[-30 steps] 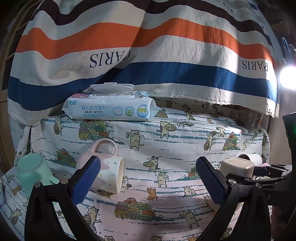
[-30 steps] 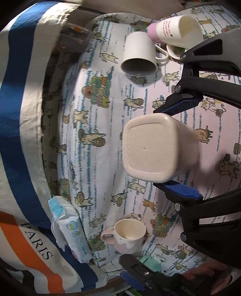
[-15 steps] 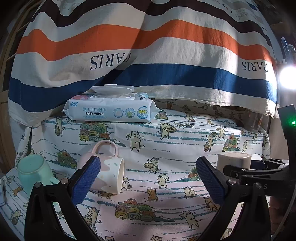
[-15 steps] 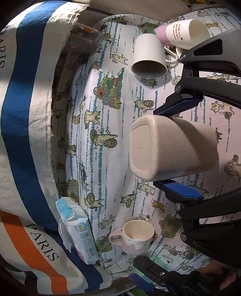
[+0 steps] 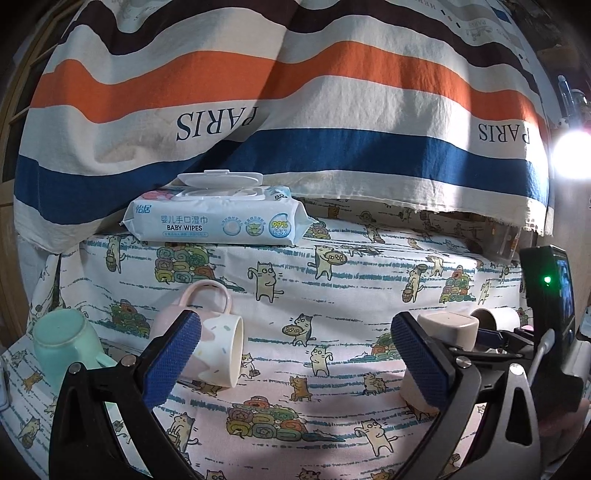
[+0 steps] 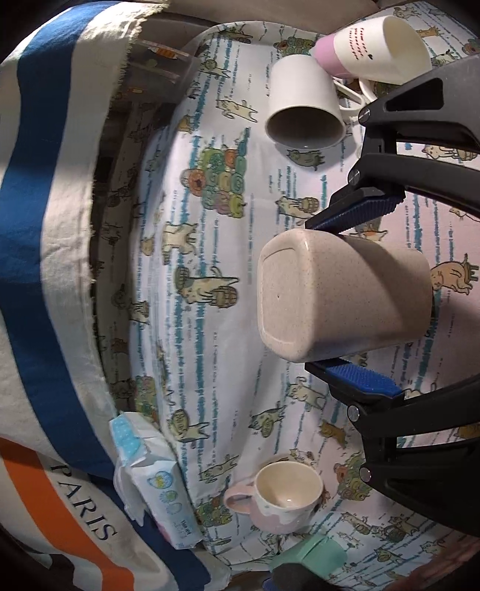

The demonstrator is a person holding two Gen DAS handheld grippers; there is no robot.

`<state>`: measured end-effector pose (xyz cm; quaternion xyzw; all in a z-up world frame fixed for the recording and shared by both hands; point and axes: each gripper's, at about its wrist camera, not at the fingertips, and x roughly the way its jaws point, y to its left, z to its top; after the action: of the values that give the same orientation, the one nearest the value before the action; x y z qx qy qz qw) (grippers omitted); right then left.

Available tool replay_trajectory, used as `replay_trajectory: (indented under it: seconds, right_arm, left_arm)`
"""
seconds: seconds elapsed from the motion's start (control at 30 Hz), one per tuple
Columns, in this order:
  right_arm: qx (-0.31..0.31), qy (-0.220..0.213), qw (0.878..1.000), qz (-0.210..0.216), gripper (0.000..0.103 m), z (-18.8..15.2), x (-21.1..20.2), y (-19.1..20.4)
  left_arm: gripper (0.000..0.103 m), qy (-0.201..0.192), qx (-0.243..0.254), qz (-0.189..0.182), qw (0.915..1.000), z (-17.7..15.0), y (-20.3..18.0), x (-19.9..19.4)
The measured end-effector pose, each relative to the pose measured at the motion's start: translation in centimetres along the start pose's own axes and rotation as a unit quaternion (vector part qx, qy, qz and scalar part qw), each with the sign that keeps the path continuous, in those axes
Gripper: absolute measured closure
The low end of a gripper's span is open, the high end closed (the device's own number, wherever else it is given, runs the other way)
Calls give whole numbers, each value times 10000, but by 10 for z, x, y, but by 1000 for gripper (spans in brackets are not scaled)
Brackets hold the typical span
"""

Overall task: Flip cup upside down
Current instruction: 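Turn the beige cup base up with the right gripper and lower it to the table, then open the right gripper to release the cup standing on its rim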

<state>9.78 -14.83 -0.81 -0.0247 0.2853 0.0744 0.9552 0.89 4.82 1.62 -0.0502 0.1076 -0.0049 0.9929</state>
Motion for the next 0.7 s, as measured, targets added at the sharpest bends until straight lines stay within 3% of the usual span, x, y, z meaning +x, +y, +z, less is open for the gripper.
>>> replay_trajectory:
  seconds: [0.17,0.3,0.7]
  right_arm:
    - [-330,38,9994,-13,33,-7,-4,7]
    - [-366,96,9993,79,17,-12,-6,7]
    - [-134,-459,9987,182,15,7,-44,-15]
  left_arm:
    - [1,-7,32,0,10000,-1,-1,-1]
    - [1,-23,21,10,10000,-1,-1,-1]
    - [1,-148,104,-11,9998,0,-4,-6]
